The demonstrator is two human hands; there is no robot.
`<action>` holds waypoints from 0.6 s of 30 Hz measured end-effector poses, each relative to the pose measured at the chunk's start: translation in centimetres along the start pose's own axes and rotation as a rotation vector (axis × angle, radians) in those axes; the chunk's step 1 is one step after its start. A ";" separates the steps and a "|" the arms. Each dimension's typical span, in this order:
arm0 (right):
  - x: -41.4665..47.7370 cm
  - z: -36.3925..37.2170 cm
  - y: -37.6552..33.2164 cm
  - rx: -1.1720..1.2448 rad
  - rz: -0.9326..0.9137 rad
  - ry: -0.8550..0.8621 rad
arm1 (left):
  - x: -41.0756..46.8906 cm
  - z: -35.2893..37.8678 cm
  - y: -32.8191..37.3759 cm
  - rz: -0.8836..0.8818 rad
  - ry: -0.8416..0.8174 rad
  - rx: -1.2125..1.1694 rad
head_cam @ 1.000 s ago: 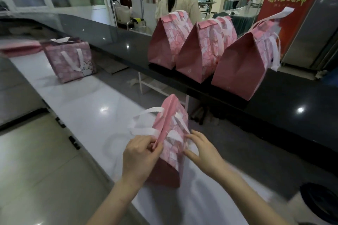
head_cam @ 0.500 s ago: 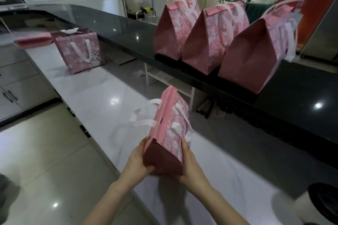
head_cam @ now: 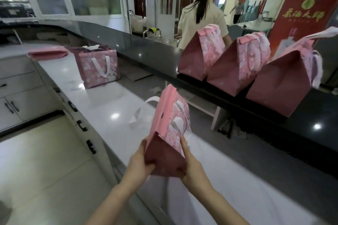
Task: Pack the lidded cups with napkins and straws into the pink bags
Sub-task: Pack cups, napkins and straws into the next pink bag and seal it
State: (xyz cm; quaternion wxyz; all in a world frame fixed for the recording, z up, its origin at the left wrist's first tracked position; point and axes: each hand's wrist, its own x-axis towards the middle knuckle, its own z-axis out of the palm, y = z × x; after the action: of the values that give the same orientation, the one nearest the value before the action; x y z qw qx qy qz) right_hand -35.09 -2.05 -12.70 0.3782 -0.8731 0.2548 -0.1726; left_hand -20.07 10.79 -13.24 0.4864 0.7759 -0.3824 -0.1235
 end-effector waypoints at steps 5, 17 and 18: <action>5.2 4.3 -7.2 -0.019 -0.060 0.075 | 4.4 -9.0 -2.7 0.043 0.058 0.046; 17.6 6.1 -16.9 -0.031 -0.175 0.259 | 16.7 -19.6 -3.5 0.210 0.109 0.004; 18.8 5.8 -17.2 -0.028 -0.187 0.271 | 18.0 -19.9 -3.4 0.224 0.110 0.003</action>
State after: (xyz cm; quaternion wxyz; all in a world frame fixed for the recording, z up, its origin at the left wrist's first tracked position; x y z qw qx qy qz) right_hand -11.54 0.48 -1.54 0.3104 -0.8668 0.2234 -0.3199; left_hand 4.93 11.86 -3.01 0.5162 0.7346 -0.4395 -0.0252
